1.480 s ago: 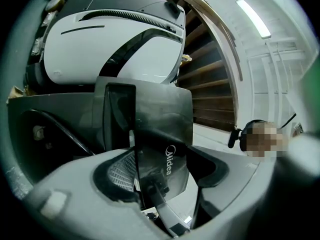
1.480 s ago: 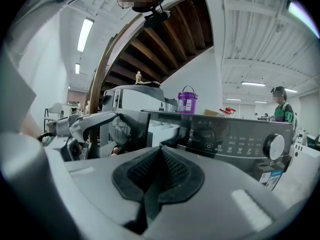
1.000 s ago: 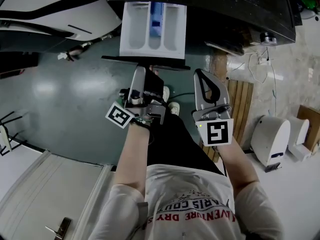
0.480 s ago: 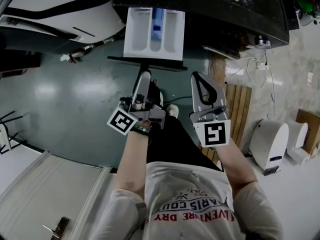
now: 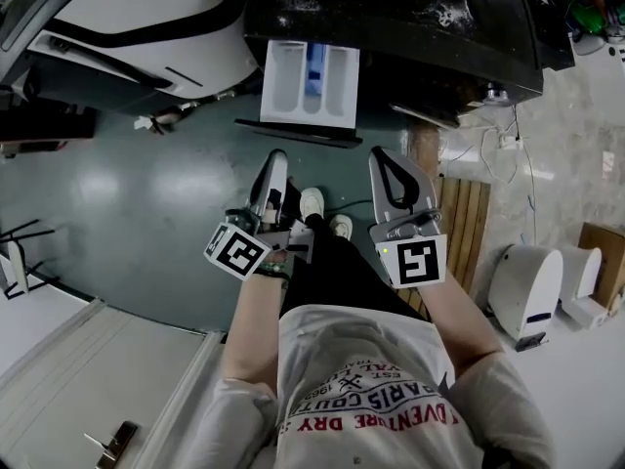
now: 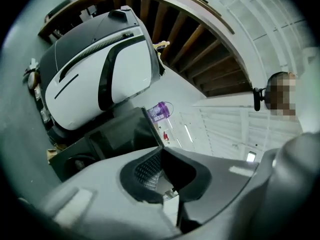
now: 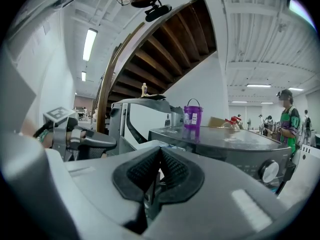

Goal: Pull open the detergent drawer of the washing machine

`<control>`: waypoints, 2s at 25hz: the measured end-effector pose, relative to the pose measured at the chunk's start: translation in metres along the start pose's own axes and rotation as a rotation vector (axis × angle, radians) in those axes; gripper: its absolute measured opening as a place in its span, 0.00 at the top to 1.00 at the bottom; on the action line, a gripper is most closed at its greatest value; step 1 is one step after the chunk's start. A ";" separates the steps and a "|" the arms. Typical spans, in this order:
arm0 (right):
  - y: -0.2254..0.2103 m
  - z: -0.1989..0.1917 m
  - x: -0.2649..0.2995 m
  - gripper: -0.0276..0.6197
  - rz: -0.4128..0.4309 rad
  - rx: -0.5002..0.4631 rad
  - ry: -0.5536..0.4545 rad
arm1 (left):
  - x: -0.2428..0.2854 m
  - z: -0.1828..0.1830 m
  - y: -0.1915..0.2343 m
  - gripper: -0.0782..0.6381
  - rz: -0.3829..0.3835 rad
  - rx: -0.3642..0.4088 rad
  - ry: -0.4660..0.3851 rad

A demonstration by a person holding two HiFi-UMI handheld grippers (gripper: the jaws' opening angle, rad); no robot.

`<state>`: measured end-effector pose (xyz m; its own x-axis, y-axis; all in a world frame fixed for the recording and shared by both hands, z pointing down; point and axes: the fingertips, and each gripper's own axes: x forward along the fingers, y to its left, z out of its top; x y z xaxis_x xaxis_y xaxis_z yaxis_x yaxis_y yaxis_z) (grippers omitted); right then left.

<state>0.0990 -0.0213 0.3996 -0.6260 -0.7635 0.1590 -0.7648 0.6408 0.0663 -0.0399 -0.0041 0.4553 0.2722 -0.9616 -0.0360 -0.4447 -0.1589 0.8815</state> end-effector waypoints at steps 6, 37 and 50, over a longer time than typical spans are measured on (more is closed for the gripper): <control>-0.002 0.033 -0.006 0.96 0.000 -0.004 -0.028 | 0.003 0.022 -0.043 0.89 0.004 0.203 0.069; -0.028 0.180 -0.056 0.96 0.021 -0.023 -0.183 | 0.025 0.071 -0.236 0.89 -0.173 1.010 0.220; -0.033 0.175 -0.058 0.96 0.031 -0.037 -0.151 | 0.028 0.062 -0.237 0.89 -0.186 1.003 0.242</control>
<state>0.1339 -0.0125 0.2159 -0.6672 -0.7447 0.0119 -0.7402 0.6648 0.1007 0.0206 -0.0071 0.2163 0.5228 -0.8503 0.0615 -0.8519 -0.5185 0.0734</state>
